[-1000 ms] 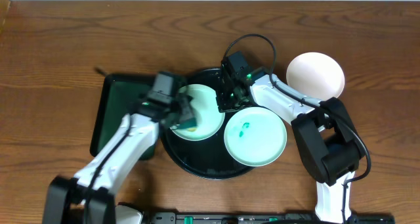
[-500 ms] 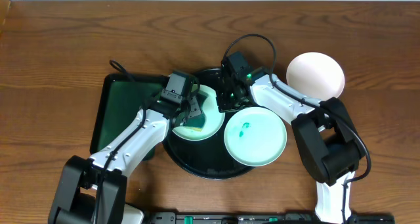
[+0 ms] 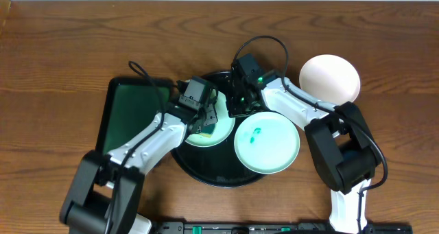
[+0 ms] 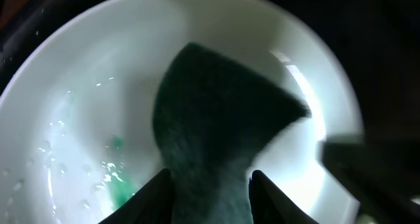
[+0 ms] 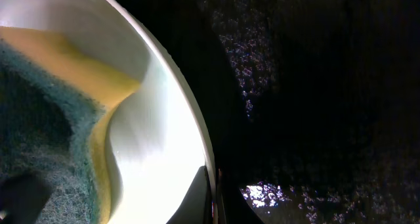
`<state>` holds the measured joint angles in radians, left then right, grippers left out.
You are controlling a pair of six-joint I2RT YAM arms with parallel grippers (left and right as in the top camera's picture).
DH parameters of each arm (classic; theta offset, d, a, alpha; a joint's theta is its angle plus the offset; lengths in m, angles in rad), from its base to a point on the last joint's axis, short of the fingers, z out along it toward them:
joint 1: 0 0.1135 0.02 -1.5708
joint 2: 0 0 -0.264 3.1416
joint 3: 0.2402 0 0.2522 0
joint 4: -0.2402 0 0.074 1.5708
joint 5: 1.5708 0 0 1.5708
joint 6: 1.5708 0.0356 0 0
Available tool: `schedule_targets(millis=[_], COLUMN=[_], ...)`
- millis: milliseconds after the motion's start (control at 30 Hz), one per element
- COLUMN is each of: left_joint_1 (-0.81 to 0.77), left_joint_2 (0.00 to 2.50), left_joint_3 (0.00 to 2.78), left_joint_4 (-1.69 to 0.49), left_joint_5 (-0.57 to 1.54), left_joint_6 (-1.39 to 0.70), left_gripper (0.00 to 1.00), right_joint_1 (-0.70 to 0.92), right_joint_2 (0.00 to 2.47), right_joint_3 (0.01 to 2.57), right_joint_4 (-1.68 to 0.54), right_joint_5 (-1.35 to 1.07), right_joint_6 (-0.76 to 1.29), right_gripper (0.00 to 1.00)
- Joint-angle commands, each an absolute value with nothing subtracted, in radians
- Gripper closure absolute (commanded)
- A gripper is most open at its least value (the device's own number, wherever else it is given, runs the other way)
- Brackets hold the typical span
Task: Clean dirty plates on tray and stack at the side
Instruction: 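Scrub the held plate with the sponge in the left gripper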
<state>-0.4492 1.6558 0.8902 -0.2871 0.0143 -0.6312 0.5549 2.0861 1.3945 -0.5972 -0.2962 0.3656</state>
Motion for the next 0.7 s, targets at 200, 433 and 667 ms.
schedule_targets(millis=[200,433,667], left_joint_1=[-0.448,-0.448,-0.448], left_joint_2=[1.707,1.69,1.682], left_joint_3=[0.888,0.888,0.889], left_joint_4=[-0.293,-0.357,-0.427], left_joint_5=[-0.02,-0.262,-0.57], left_joint_6=[-0.622,-0.623,-0.623], left_gripper=[0.93,0.93,0.93], right_joint_1=[0.557,0.555,0.555], right_joint_2=[2.107,2.107,2.107], right_joint_3=[1.388,1.388,1.388], right_joint_4=[-0.617,-0.622,-0.621], right_joint_5=[-0.272,-0.25,-0.243], right_joint_6=[0.35,0.346,0.343], right_gripper=[0.99,0.99,0.99])
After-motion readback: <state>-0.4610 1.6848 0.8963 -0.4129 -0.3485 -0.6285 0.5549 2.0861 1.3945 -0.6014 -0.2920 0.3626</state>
